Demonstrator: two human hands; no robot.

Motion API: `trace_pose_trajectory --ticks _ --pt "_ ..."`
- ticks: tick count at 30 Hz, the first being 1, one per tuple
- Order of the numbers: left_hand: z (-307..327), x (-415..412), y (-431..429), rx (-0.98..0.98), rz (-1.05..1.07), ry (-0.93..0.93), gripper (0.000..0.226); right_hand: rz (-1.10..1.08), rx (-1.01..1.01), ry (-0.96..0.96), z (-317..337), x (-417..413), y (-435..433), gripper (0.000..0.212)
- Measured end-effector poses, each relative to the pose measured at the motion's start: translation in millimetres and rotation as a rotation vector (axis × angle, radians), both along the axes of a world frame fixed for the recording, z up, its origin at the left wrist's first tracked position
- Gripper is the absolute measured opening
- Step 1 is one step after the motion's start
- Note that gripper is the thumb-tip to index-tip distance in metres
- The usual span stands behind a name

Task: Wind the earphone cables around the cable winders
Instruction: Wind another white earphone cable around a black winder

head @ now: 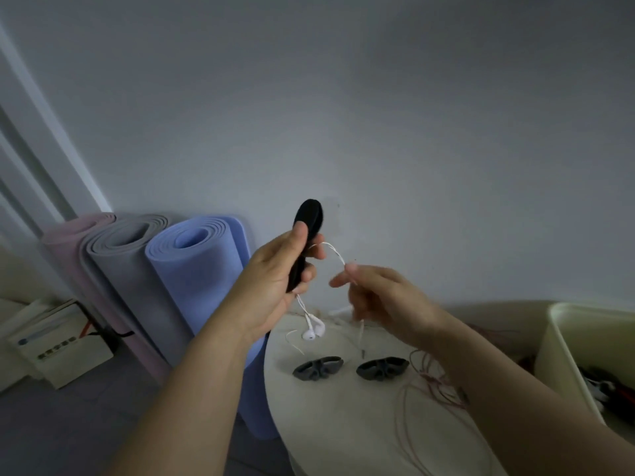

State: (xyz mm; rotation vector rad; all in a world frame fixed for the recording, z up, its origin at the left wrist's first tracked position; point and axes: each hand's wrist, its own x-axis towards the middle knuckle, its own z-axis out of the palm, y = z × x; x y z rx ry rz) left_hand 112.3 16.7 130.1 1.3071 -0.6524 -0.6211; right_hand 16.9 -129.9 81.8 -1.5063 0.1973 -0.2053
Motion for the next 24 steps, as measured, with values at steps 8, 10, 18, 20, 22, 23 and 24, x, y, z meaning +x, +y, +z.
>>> trace_pose_trajectory --ticks 8,10,18,20,22,23,24 --pt "-20.3 22.5 14.8 0.179 0.197 0.124 0.043 -0.121 -0.729 -0.03 68.5 -3.0 -10.7 0.02" --pt "-18.7 20.9 15.8 0.188 0.255 0.178 0.04 -0.083 -0.88 -0.019 86.2 -2.0 -7.2 0.02" --pt "2.1 8.8 22.1 0.155 0.157 0.365 0.021 -0.046 -1.013 0.074 120.0 -8.0 1.1 0.02" --pt "8.8 3.5 24.2 0.144 0.1 0.37 0.013 -0.067 -1.014 0.05 121.9 -11.1 4.3 0.018" --pt "14.9 -2.3 24.9 0.145 0.072 0.339 0.013 -0.05 -1.02 0.04 124.7 -14.3 9.1 0.015" --pt "17.6 -4.9 25.1 0.147 0.073 0.319 0.015 -0.034 -1.026 0.038 126.5 -15.6 12.0 0.014" --pt "21.7 -7.5 26.0 0.147 0.078 0.297 0.016 -0.018 -1.034 0.036 129.7 -17.3 15.5 0.014"
